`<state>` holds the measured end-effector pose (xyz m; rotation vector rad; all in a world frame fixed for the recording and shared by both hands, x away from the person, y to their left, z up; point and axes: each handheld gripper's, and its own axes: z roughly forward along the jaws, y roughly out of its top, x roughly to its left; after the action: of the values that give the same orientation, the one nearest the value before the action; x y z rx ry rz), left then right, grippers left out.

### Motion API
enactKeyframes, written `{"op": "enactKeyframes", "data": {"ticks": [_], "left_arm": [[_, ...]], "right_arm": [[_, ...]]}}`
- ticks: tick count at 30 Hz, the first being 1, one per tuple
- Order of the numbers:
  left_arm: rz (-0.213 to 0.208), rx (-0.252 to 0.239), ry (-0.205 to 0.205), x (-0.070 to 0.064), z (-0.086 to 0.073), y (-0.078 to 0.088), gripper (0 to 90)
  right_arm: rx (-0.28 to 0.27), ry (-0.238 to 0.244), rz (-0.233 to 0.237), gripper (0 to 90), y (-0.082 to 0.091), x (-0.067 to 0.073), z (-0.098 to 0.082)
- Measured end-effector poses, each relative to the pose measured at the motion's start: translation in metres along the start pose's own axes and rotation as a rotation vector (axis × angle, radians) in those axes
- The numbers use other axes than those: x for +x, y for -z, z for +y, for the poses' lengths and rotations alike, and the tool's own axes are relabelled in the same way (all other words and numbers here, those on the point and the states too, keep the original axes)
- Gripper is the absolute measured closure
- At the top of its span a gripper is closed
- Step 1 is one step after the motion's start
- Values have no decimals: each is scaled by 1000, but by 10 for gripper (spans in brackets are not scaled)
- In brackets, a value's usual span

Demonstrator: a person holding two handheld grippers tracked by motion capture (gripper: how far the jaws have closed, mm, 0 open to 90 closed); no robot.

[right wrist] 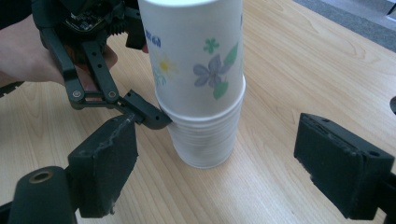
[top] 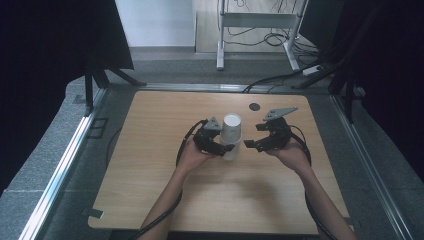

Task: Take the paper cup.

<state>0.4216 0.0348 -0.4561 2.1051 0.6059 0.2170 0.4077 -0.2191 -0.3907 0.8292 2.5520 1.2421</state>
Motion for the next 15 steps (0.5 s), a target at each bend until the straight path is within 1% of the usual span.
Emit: {"op": "enactKeyframes", "data": {"ticks": [7, 12, 13, 15], "left_arm": [[5, 5, -2, 0, 0, 0, 206], [7, 4, -1, 0, 0, 0, 209], [7, 4, -1, 0, 0, 0, 209], [8, 5, -3, 0, 1, 0, 210]], "right_arm": [[0, 15, 3, 134, -4, 1, 10], [-16, 11, 17, 135, -9, 2, 21], [-16, 11, 17, 135, -9, 2, 21], [-19, 20, 25, 137, -12, 3, 29]]}}
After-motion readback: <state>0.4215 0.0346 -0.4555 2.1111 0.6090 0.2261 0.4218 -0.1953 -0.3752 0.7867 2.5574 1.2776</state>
